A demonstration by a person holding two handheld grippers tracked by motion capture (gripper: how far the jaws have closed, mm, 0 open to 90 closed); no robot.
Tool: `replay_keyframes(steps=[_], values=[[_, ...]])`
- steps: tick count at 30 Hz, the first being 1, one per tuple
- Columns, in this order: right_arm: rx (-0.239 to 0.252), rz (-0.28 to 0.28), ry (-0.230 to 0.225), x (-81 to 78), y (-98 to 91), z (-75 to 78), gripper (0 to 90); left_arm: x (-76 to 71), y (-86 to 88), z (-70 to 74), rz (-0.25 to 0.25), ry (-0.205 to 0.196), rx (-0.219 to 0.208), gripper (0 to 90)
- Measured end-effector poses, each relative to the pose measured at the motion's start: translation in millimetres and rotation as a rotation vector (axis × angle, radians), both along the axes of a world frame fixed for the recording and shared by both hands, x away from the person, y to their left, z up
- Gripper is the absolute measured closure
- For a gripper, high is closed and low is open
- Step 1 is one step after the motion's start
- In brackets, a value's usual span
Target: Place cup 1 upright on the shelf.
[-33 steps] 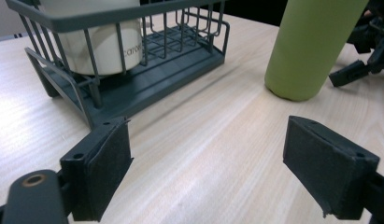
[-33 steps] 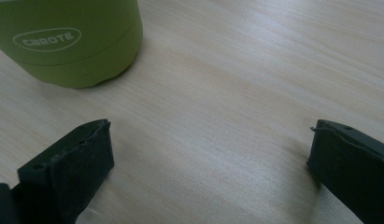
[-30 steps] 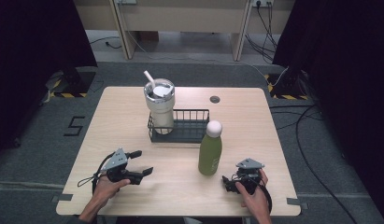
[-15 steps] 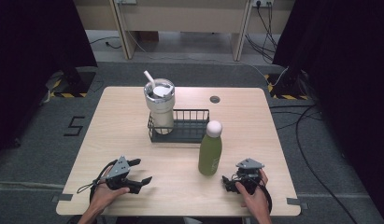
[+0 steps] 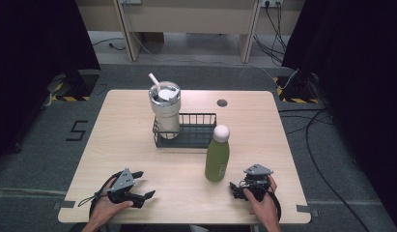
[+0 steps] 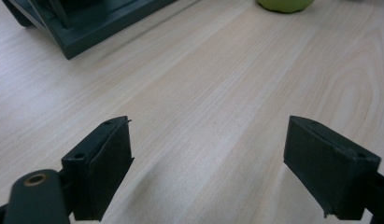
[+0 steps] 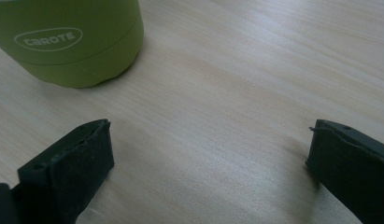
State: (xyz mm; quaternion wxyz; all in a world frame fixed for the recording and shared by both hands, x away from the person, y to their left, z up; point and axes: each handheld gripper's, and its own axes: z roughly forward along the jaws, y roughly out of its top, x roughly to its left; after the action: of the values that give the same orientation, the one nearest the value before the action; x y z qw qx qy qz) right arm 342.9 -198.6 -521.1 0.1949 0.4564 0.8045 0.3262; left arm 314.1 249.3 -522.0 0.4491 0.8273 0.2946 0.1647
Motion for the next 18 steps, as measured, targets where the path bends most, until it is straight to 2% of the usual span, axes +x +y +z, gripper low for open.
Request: replay_keyframes(steps=[5, 12, 13, 14, 18], values=[[0.0, 0.0, 0.0, 0.0, 0.0, 0.0, 0.7, -2.8, -0.1, -0.4, 0.007, 0.004, 0.022, 14.7], [0.001, 0.0, 0.0, 0.0, 0.0, 0.0, 0.7, -5.8, -1.5, -2.4, 0.011, 0.028, 0.104, 14.8], [0.001, 0.0, 0.0, 0.0, 0.0, 0.0, 0.7, -5.8, -1.5, -2.4, 0.011, 0.028, 0.104, 14.8], [0.0, 0.0, -0.001, -0.1, 0.1, 0.0, 0.7, -6.7, -2.7, -3.1, 0.009, 0.032, 0.127, 14.8], [0.0, -0.001, 0.0, -0.1, 0.1, 0.0, 0.7, -7.4, -2.3, -3.3, 0.005, 0.052, 0.122, 14.6]])
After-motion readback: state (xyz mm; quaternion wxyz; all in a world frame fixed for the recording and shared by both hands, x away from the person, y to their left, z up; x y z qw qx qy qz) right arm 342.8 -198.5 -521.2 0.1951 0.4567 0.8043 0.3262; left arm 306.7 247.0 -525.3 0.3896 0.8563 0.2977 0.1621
